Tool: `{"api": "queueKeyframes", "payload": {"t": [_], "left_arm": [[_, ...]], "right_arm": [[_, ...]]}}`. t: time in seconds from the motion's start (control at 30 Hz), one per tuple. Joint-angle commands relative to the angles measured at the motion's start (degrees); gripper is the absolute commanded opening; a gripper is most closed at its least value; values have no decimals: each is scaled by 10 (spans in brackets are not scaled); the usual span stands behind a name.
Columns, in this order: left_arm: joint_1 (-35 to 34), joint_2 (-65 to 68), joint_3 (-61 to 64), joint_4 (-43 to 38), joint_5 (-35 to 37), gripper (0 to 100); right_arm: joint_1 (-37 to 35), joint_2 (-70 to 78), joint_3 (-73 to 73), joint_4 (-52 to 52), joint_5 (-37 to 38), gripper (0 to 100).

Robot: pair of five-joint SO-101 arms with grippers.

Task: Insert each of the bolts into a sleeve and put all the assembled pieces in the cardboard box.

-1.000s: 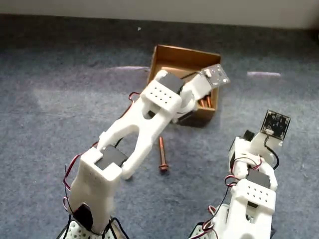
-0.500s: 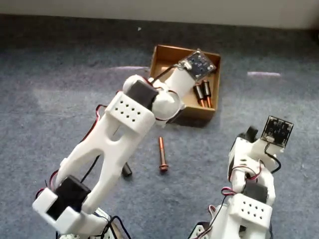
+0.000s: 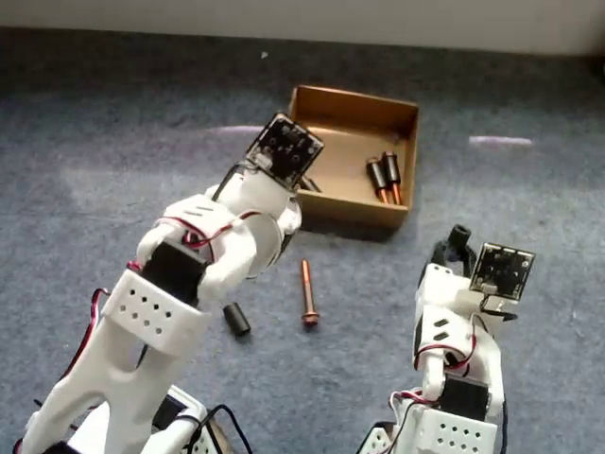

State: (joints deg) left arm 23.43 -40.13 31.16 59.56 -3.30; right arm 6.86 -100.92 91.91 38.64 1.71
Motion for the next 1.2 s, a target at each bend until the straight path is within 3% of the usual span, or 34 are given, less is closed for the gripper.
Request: {"api": "queueKeyframes", "payload": {"t": [0.0,0.37,0.57,0.73,0.9,1.17], "left_arm": [[-12,-108,82,-77,9,6],[-14,-281,275,-204,9,6],[-78,-395,322,-207,88,6],[-106,-499,363,-207,100,6],[-101,-582,387,-207,102,6],[-33,-631,418,-251,103,7]], "right_arm": [[-30,-35,13,0,8,5],[-99,-43,20,0,8,5],[-193,-43,38,-1,9,5],[-277,-43,35,-2,17,5],[-360,-43,37,-4,98,5],[-434,-42,74,-120,113,5]]}}
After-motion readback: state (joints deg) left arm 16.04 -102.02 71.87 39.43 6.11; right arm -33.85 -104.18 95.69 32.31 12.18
